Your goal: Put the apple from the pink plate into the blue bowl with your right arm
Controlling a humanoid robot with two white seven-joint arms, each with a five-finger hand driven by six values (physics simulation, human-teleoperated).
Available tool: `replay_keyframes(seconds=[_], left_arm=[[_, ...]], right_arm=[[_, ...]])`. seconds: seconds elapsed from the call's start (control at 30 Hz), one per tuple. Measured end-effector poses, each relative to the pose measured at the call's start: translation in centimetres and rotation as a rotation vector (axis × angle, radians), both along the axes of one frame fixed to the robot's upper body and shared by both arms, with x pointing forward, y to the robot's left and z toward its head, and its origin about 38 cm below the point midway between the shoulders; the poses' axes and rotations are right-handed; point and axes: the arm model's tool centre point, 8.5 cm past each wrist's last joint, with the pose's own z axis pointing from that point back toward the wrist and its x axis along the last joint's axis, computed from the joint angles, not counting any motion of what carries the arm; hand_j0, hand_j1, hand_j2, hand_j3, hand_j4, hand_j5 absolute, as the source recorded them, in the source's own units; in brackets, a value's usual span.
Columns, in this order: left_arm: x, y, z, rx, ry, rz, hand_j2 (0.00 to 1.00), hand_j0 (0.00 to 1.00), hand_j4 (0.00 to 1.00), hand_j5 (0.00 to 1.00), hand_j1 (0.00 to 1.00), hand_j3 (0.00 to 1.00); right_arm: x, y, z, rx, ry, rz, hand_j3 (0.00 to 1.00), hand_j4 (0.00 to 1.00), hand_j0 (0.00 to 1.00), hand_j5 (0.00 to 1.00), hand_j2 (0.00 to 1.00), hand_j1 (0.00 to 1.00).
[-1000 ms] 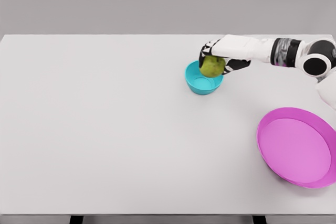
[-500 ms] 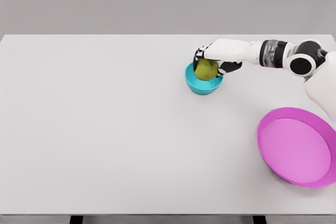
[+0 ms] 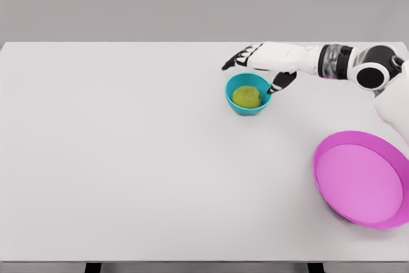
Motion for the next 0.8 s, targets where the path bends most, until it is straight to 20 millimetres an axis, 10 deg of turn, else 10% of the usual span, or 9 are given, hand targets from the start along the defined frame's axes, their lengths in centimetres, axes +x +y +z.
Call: replay_keyframes(seconds=[0.13,0.33,0.43,0.8], left_arm=[[0.0,0.0,0.0,0.0,0.0,0.0,1.0,1.0,1.0,1.0,1.0,1.0],[0.0,0.0,0.0,0.0,0.0,0.0,1.0,1.0,1.0,1.0,1.0,1.0],[0.0,0.0,0.0,0.0,0.0,0.0,1.0,1.0,1.0,1.0,1.0,1.0],[0.3,0.0,0.0,0.001,-0.007,0.001,1.0,1.0,1.0,1.0,1.0,1.0]], right_arm=[[-0.6,-3.6,2.5,0.055,-0.056,-0.048,1.0,1.0,1.0,1.0,1.0,1.0],[-3.8,-11.9,-1.4,0.176,0.029,-0.229,1.0,1.0,1.0,1.0,1.0,1.0],[-3.8,-14.3,0.3,0.23,-0.014,-0.293,1.0,1.0,1.0,1.0,1.0,1.0],[-3.5,-15.8,-0.9,0.271,0.009,-0.356,1.0,1.0,1.0,1.0,1.0,1.0]])
